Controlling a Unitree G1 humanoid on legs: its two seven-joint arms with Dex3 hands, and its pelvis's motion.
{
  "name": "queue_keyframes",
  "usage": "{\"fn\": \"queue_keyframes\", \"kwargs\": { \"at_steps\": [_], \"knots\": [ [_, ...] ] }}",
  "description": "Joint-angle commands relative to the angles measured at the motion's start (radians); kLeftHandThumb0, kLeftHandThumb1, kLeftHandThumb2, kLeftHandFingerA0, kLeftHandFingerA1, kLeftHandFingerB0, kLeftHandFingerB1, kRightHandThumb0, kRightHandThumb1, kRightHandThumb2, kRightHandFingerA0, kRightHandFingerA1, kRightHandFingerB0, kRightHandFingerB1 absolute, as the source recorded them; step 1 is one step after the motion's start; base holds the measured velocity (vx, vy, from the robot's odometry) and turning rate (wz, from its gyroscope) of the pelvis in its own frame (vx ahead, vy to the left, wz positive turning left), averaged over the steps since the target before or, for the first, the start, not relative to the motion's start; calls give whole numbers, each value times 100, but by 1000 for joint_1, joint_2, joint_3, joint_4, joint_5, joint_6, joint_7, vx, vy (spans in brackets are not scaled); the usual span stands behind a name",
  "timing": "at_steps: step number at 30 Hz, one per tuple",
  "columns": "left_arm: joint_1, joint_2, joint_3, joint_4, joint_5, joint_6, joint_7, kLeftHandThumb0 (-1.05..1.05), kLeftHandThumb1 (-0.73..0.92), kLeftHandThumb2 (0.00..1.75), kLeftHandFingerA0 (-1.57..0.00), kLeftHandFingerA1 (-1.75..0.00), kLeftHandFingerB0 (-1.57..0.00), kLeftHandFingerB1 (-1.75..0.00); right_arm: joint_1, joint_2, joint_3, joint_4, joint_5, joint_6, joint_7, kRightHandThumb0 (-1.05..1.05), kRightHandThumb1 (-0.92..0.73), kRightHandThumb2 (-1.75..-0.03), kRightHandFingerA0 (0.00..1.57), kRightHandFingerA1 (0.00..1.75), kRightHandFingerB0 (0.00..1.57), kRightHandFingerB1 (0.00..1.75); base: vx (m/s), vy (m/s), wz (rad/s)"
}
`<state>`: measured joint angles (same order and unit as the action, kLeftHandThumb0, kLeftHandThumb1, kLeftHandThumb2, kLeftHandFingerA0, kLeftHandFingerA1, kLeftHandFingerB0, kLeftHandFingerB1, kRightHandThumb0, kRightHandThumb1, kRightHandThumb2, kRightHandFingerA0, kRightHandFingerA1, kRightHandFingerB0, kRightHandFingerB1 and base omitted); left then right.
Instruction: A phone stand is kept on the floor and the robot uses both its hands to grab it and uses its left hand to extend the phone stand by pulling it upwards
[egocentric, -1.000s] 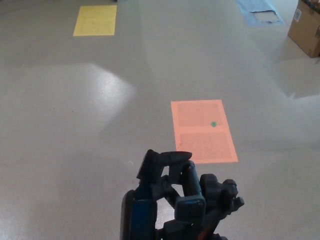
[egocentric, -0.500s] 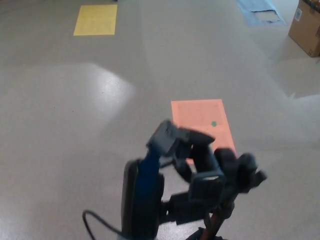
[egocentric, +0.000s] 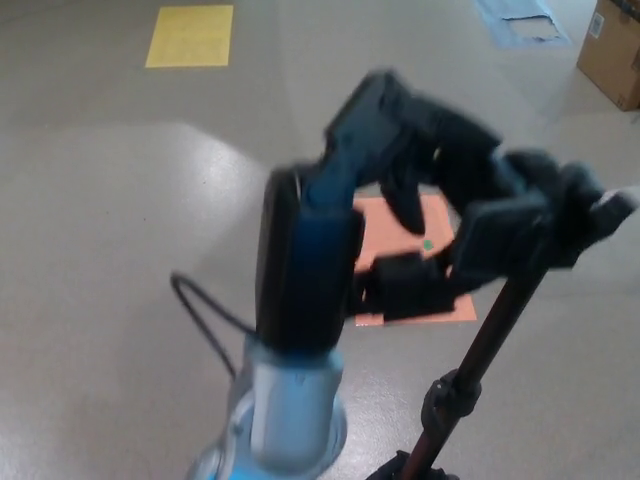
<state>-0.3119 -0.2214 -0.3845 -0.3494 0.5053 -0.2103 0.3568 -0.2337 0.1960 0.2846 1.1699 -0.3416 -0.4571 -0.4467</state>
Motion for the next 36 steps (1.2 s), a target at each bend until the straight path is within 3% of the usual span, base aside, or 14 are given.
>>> {"fn": "queue_keyframes", "kwargs": {
  "at_steps": [1, 2, 3, 4, 5, 10, 17, 29, 31, 34, 36],
  "knots": [
    [-269, -105, 128, -135, -41, 178, -45, -26, 62, 58, -105, -161, -77, -174, 28, 46, -7, 27, 8, 38, -14, -16, -74, -94, 135, 175, 136, 175, 0, 0, 0],
    [-321, -94, 155, -131, -23, 191, -43, -26, 61, 58, -105, -161, -79, -173, 26, 47, -7, 27, 7, 42, -13, -14, -72, -92, 135, 175, 135, 175, 0, 0, 0],
    [-338, -95, 164, -134, -18, 206, -46, -28, 41, 85, -129, -141, -109, -131, 25, 48, -9, 26, 10, 47, -9, -16, -75, -93, 135, 175, 135, 175, 0, 0, 0],
    [-344, -96, 167, -135, -17, 214, -48, -28, 41, 85, -129, -141, -109, -131, 24, 49, -9, 26, 12, 49, -7, -16, -75, -93, 135, 175, 135, 175, 0, 0, 0],
    [-370, -97, 178, -134, -20, 230, -53, -27, 62, 59, -98, -175, -77, -175, 21, 51, -11, 27, 15, 49, -5, -16, -75, -92, 135, 175, 134, 175, 0, 0, 0],
    [-515, -93, 238, -104, -105, 261, -77, -26, 63, 59, -100, -175, -76, -175, 13, 52, -9, 25, 15, 52, -2, -16, -75, -93, 136, 175, 135, 175, 0, 0, 0],
    [-753, -18, 325, -20, -111, 291, -83, -25, 65, 59, -98, -175, -70, -175, 5, 52, -4, 35, 10, 53, -4, -19, -74, -91, 136, 175, 135, 175, 0, 0, 0],
    [-934, 34, 386, 81, -165, 265, -79, -24, 64, 59, -100, -174, -72, -175, 14, 45, -10, 38, 21, 25, 17, -17, -75, -94, 137, 175, 135, 175, 0, 0, 0],
    [-968, 46, 388, 96, -149, 265, -75, -26, 63, 58, -98, -175, -84, -174, 8, 44, -6, 42, 15, 24, 12, -15, -72, -92, 137, 175, 135, 175, 0, 0, 0],
    [-978, 49, 391, 104, -140, 262, -73, -26, 63, 58, -98, -175, -84, -174, 8, 44, -7, 43, 15, 25, 14, -15, -72, -92, 137, 175, 135, 175, 0, 0, 0],
    [-983, 54, 394, 108, -139, 256, -76, -22, 61, 58, -104, -172, -75, -175, 11, 45, -5, 40, 14, 20, 12, -18, -75, -93, 136, 175, 135, 175, 0, 0, 0]
  ]
}}
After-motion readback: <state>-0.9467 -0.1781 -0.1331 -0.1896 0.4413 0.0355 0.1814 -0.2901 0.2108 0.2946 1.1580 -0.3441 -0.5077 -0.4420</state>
